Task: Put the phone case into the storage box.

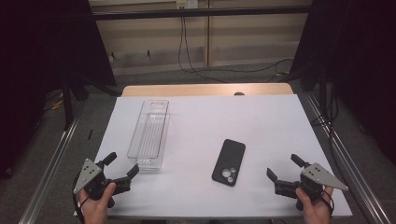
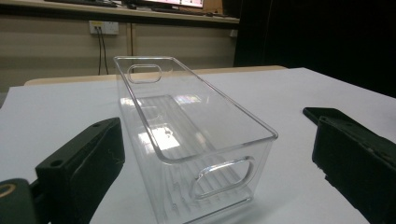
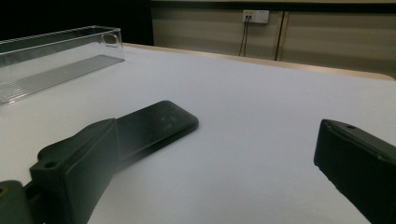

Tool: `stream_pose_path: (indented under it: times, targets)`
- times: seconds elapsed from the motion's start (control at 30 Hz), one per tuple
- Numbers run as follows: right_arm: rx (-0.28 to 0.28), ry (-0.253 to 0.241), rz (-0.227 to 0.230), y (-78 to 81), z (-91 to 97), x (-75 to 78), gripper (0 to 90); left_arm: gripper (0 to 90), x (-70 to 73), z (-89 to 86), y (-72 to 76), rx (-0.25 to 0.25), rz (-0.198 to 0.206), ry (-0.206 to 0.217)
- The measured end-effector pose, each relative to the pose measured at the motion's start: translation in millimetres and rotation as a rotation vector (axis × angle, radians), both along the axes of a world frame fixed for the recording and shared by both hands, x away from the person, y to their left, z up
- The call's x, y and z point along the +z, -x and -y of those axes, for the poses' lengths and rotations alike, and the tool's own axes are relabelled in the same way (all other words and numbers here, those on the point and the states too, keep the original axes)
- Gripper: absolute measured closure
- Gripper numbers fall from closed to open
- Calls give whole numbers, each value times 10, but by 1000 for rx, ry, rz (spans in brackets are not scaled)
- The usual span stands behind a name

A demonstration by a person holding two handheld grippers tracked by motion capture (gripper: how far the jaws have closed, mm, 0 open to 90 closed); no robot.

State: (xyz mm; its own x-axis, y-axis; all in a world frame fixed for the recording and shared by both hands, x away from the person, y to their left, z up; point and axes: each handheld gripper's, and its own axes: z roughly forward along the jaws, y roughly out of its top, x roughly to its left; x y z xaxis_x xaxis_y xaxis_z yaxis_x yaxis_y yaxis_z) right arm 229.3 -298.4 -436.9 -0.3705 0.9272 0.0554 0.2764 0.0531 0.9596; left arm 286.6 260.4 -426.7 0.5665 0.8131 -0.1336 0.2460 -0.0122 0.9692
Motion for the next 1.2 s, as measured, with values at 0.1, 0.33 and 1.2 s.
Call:
stream_pose_path:
  times: [0.1, 0.33, 1.2]
  targets:
    - [13, -3, -10, -11, 9, -10, 11, 25, 3, 2, -4, -5, 3, -12]
    - [64, 23, -43, -27, -12, -21, 28, 26, -8, -19, -27, 4, -17, 14]
    - [231, -15, -62, -167, -300, -27, 18, 26, 8, -2, 12, -11, -18, 19]
